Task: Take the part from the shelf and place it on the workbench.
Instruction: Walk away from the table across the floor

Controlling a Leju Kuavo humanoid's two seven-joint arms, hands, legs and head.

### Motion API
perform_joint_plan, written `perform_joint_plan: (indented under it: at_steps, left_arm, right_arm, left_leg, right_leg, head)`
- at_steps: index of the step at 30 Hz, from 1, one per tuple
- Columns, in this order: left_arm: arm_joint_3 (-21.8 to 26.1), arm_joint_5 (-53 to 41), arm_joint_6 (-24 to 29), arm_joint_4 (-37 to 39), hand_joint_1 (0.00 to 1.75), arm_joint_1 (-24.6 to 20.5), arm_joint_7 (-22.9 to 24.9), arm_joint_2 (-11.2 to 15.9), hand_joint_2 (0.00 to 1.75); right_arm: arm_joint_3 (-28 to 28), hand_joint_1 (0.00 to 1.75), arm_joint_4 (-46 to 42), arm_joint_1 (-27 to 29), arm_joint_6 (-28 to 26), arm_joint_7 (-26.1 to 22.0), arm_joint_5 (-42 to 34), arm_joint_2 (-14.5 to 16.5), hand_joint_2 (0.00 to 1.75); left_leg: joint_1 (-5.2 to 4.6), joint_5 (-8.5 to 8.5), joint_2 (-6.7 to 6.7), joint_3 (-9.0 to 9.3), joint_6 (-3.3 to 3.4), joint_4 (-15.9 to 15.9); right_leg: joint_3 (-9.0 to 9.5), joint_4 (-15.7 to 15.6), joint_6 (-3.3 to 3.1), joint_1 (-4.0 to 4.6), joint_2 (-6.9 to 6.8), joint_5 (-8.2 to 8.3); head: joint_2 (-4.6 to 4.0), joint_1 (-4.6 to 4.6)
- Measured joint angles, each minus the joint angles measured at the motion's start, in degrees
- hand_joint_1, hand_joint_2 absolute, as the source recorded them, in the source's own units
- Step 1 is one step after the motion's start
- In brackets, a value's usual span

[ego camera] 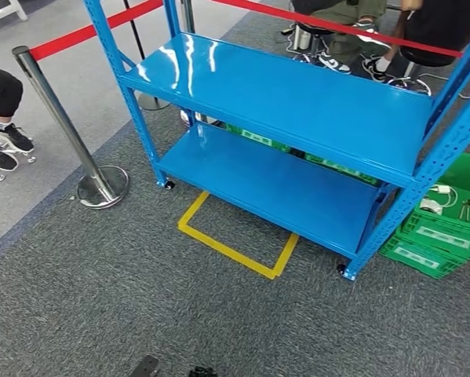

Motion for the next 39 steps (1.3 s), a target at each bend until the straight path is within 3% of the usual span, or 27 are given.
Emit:
perform_joint_plan:
  at_steps: [2, 3, 4, 6, 8, 9, 11, 12, 14, 15, 16, 17, 18, 19, 20, 21, 22, 24, 26, 27, 29, 31, 32, 33, 36, 37, 39]
  left_arm:
    - [0.0, 0.0, 0.0, 0.0, 0.00, 0.4, 0.0, 0.0, 0.00]
    - [0.0, 0.0, 0.0, 0.0, 0.00, 0.5, 0.0, 0.1, 0.00]
    - [0.1, 0.0, 0.0, 0.0, 0.00, 0.5, 0.0, 0.1, 0.00]
    - [0.1, -0.1, 0.0, 0.0, 0.00, 0.3, 0.0, 0.0, 0.00]
    - [0.2, -0.1, 0.0, 0.0, 0.00, 0.2, 0.0, 0.0, 0.00]
    - [0.2, -0.1, 0.0, 0.0, 0.00, 0.4, 0.0, 0.0, 0.00]
    - [0.3, -0.2, 0.0, 0.0, 0.00, 0.5, -0.1, 0.0, 0.00]
    - [0.4, -0.2, 0.0, 0.0, 0.00, 0.5, -0.1, 0.0, 0.00]
    - [0.4, -0.3, 0.0, 0.0, 0.00, 0.6, -0.1, 0.1, 0.00]
    - [0.5, -0.3, 0.0, 0.0, 0.00, 0.7, -0.1, 0.1, 0.00]
    - [0.5, -0.3, 0.0, 0.0, 0.00, 0.8, -0.1, 0.2, 0.00]
    - [0.5, -0.4, 0.0, 0.0, 0.00, 0.9, -0.1, 0.3, 0.00]
    - [0.5, -0.4, 0.0, 0.0, 0.00, 1.0, -0.1, 0.3, 0.00]
    - [0.5, -0.5, 0.0, 0.0, 0.00, 1.1, -0.1, 0.5, 0.00]
    - [0.6, -0.6, 0.0, 0.0, 0.00, 1.2, -0.1, 0.6, 0.00]
    - [0.6, -0.7, 0.0, 0.0, 0.00, 1.2, 0.0, 0.7, 0.00]
    - [0.7, -0.8, 0.0, 0.0, 0.00, 1.1, 0.0, 0.8, 0.00]
    - [0.7, -1.1, -0.1, -0.1, 0.00, 0.7, 0.0, 0.6, 0.00]
    - [0.7, -1.4, -0.1, 0.0, 0.00, 0.1, 0.0, 0.3, 0.00]
    - [0.7, -1.6, -0.2, 0.0, 0.00, 0.0, 0.0, 0.1, 0.00]
    - [0.7, -1.7, -0.2, 0.0, 0.00, 0.0, 0.0, 0.0, 0.00]
    - [0.7, -1.8, -0.2, 0.0, 0.00, 0.2, 0.0, 0.0, 0.00]
    - [0.7, -1.9, -0.2, 0.0, 0.00, 0.3, 0.0, 0.0, 0.00]
    - [0.7, -2.0, -0.2, 0.0, 0.00, 0.4, 0.0, 0.1, 0.00]
    - [0.9, -2.1, -0.3, 0.0, 0.00, 1.1, 0.1, 0.2, 0.00]
    - [0.9, -2.1, -0.3, 0.0, 0.00, 1.2, 0.1, 0.3, 0.00]
    - [1.0, -2.2, -0.6, 0.0, 0.00, 0.8, 0.2, 0.1, 0.00]
  right_arm:
    - [0.0, 0.00, 0.0, 0.0, 0.0, 0.0, 0.0, 0.0, 0.00]
    - [0.0, 0.00, 0.0, 0.0, 0.0, 0.0, 0.0, 0.0, 0.00]
    - [0.0, 0.00, 0.0, 0.0, 0.0, 0.0, 0.0, 0.0, 0.00]
    - [0.1, 0.00, 0.0, 0.1, 0.0, 0.0, 0.0, 0.0, 0.00]
    - [0.3, 0.00, -0.1, 0.0, 0.0, 0.0, -0.1, 0.0, 0.00]
    - [0.4, 0.00, -0.1, 0.0, -0.1, 0.0, -0.2, 0.0, 0.00]
    - [0.7, 0.00, -0.1, 0.0, -0.1, 0.1, -0.5, 0.0, 0.00]
    - [0.7, 0.00, -0.1, 0.1, -0.1, 0.1, -0.6, 0.0, 0.00]
    - [0.7, 0.00, -0.1, 0.2, -0.1, 0.3, -0.9, 0.0, 0.00]
    - [0.7, 0.00, 0.0, 0.3, -0.1, 0.4, -1.1, 0.0, 0.00]
    - [0.7, 0.00, 0.0, 0.3, -0.1, 0.5, -1.3, 0.0, 0.00]
    - [0.7, 0.00, 0.0, 0.3, -0.1, 0.5, -1.5, 0.0, 0.00]
    - [0.7, 0.00, 0.1, 0.5, 0.0, 0.6, -1.8, 0.0, 0.00]
    - [0.7, 0.00, 0.3, 0.8, 0.1, 0.7, -2.1, 0.0, 0.00]
    - [0.7, 0.00, 0.4, 1.0, 0.2, 0.9, -2.5, 0.0, 0.00]
    - [0.8, 0.00, 0.5, 1.1, 0.4, 1.0, -2.9, 0.0, 0.00]
    - [1.0, 0.00, 0.6, 1.2, 0.6, 1.1, -3.4, 0.0, 0.00]
    - [1.5, 0.00, 0.4, 1.0, 0.9, 1.2, -4.4, 0.0, 0.00]
    - [1.9, 0.00, 0.2, 1.0, 1.3, 1.5, -5.2, 0.0, 0.00]
    - [1.9, 0.00, 0.2, 1.1, 1.4, 1.7, -5.5, 0.0, 0.00]
    - [1.9, 0.00, 0.2, 1.1, 1.7, 2.1, -6.1, 0.0, 0.00]
    - [1.9, 0.00, 0.2, 1.1, 1.8, 2.1, -6.5, 0.0, 0.00]
    - [1.9, 0.00, 0.2, 1.1, 1.8, 2.2, -6.7, 0.0, 0.00]
    - [2.0, 0.00, 0.2, 1.1, 1.8, 2.2, -6.9, 0.0, 0.00]
    - [2.1, 0.00, 0.2, 1.1, 2.0, 2.4, -7.5, 0.0, 0.00]
    - [2.2, 0.00, 0.2, 1.1, 2.1, 2.5, -7.8, 0.0, 0.00]
    - [2.5, 0.00, 0.1, 1.0, 2.2, 2.7, -8.3, -0.1, 0.00]
  left_leg:
    - [-0.78, 5.60, 0.64, 0.48, 1.11, -4.5]
    - [-1.48, 8.31, 2.01, 1.73, 1.88, -8.1]
    - [-2.09, 9.74, 3.36, 3.17, 2.58, -11.4]
    - [-2.80, 9.22, 4.85, 4.92, 3.57, -14.7]
    - [-2.40, 7.59, 3.44, 6.06, 3.94, -15.7]
    - [-2.14, 6.98, 2.60, 6.98, 4.12, -16.3]
    - [-1.73, 5.88, 1.10, 9.17, 4.44, -17.4]
    - [-1.64, 5.25, 0.30, 10.26, 4.49, -17.9]
    - [-1.41, 3.80, -1.56, 12.58, 4.37, -18.7]
    - [-1.29, 2.91, -2.59, 13.94, 4.21, -18.9]
    - [-1.19, 1.90, -3.64, 15.44, 4.01, -19.0]
    - [-1.09, 0.80, -4.65, 17.00, 3.77, -19.0]
    - [-1.04, -0.36, -5.48, 18.29, 3.49, -19.0]
    - [-0.97, -1.64, -6.36, 19.52, 3.19, -18.7]
    - [-0.86, -2.94, -7.08, 20.53, 2.81, -18.5]
    - [-0.61, -4.14, -7.64, 21.46, 2.39, -18.4]
    - [-0.30, -4.78, -8.01, 22.16, 1.96, -18.0]
    - [0.26, -3.37, -7.19, 20.96, 1.24, -14.6]
    - [0.22, -0.35, -3.68, 15.75, 0.74, -6.4]
    - [0.11, -0.25, -1.73, 12.57, 0.58, -2.6]
    - [-0.08, -4.34, -0.15, 6.95, 0.58, 1.3]
    - [-0.34, -9.49, -0.03, 3.39, 0.86, 0.9]
    - [-0.53, -9.77, -0.05, 2.41, 1.04, -0.7]
    - [-0.74, -7.24, -0.15, 1.91, 1.25, -3.4]
    - [-1.25, 8.89, -1.06, 1.94, 1.95, -14.6]
    - [-1.31, 11.88, -1.28, 2.14, 2.14, -16.4]
    - [-1.15, 12.49, -1.18, 2.85, 2.58, -16.5]
  right_leg:
    - [2.63, -0.7, 0.02, 0.26, -1.37, -1.66]
    - [4.17, -1.4, 0.14, 0.42, -2.06, -2.56]
    - [5.64, -2.1, 0.35, 0.68, -2.73, -3.45]
    - [8.17, -3.9, 0.81, 1.27, -4.13, -4.44]
    - [9.24, -3.8, 1.30, 1.61, -4.93, -3.42]
    - [8.63, -1.7, 1.45, 1.67, -4.23, -2.25]
    - [3.81, 6.3, 1.49, 1.50, -1.30, -1.05]
    - [0.61, 10.6, 1.39, 1.36, 0.38, -1.97]
    - [-5.51, 15.5, 1.54, 0.91, 1.87, -7.26]
    - [-7.94, 15.8, 1.83, 0.56, 2.13, -10.12]
    - [-9.92, 15.0, 2.26, 0.08, 2.34, -11.78]
    - [-11.54, 13.4, 2.85, -0.57, 2.70, -11.28]
    - [-12.80, 11.0, 3.63, -1.41, 3.59, -7.68]
    - [-13.91, 8.1, 4.24, -2.25, 4.43, -1.95]
    - [-14.35, 6.0, 4.47, -2.63, 4.95, 3.58]
    - [-14.47, 4.6, 4.31, -2.63, 5.27, 7.69]
    - [-14.23, 4.0, 3.71, -2.28, 4.99, 9.44]
    - [-12.80, 4.2, 2.36, -1.57, 4.55, 8.61]
    - [-10.68, 3.6, 1.23, -1.28, 3.92, 7.20]
    - [-9.42, 3.2, 0.81, -1.10, 3.59, 6.37]
    - [-6.58, 2.3, 0.33, -0.79, 3.34, 4.63]
    - [-3.45, 1.5, 0.22, -0.70, 3.58, 2.73]
    - [-1.79, 1.1, 0.26, -0.71, 3.83, 1.68]
    - [-0.20, 0.7, 0.33, -0.74, 4.08, 0.64]
    - [3.46, -0.4, 0.87, -0.52, 5.27, -2.25]
    - [4.39, -0.8, 1.12, -0.41, 5.80, -3.10]
    - [6.17, -2.0, 1.71, -0.32, 6.21, -4.54]
  head:
    - [0.00, -0.03]
    - [0.00, 0.03]
    - [-0.01, 0.04]
    - [-0.02, 0.21]
    - [-0.01, 0.39]
    - [-0.02, 0.64]
    - [-0.01, 1.14]
    - [-0.02, 1.42]
    - [-0.01, 1.50]
    - [0.00, 1.54]
    - [0.00, 1.54]
    - [0.00, 1.57]
    - [0.00, 1.59]
    - [-0.01, 1.68]
    - [-0.02, 1.78]
    - [-0.03, 1.81]
    - [-0.04, 1.88]
    - [-0.04, 1.79]
    - [-0.04, 1.65]
    - [-0.04, 1.62]
    - [-0.04, 1.55]
    - [-0.04, 1.50]
    - [-0.04, 1.49]
    - [-0.04, 1.45]
    - [-0.05, 1.13]
    - [-0.05, 0.97]
    - [-0.04, 0.73]
